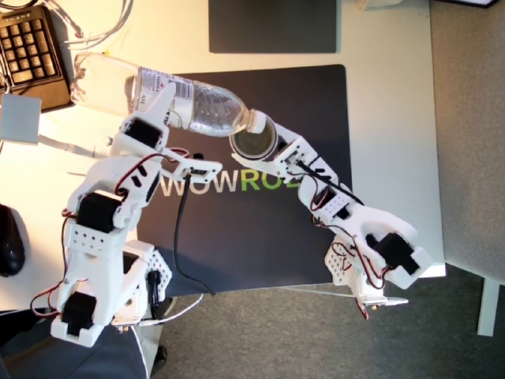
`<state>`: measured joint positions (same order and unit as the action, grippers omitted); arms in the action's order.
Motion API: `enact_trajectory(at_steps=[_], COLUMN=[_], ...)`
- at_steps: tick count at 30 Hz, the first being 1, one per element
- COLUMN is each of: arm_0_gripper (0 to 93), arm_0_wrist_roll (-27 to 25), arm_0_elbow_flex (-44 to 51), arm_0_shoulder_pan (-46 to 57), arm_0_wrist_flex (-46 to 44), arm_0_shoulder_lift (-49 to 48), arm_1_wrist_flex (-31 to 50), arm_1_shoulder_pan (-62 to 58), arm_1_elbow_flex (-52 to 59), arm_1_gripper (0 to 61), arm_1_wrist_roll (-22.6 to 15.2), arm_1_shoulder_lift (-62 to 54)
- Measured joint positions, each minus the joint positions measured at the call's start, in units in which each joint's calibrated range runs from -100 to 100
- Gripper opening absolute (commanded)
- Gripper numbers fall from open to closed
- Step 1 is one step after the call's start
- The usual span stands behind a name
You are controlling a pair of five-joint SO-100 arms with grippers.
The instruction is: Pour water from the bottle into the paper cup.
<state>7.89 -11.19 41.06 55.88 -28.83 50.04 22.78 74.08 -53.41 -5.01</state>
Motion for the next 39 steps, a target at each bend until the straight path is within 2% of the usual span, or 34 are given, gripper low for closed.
enact_trajectory(at_steps=[9,21,39], arm_0_gripper=[0.0,0.0,0.0], arm_0_wrist_roll=[0.0,0.0,0.0], arm_0_elbow_flex=[0.0,0.0,-0.09], arm_0_shoulder_pan=[0.0,-0.74,-0.74], arm_0_wrist_flex=[0.33,0.33,0.41], arm_0_shoulder_lift=[0.0,-1.57,-2.26], arm_1_wrist_flex=[-2.84,-2.6,3.65], arm_1_shoulder_pan=[-1.9,-5.19,-2.6], arm_1_elbow_flex=[-3.69,-4.14,-1.44], arm_1_gripper=[0.1,0.1,0.1], arm_1_wrist_roll=[0.44,0.59,0.44], arm_1_shoulder_lift=[0.0,0.26,1.57])
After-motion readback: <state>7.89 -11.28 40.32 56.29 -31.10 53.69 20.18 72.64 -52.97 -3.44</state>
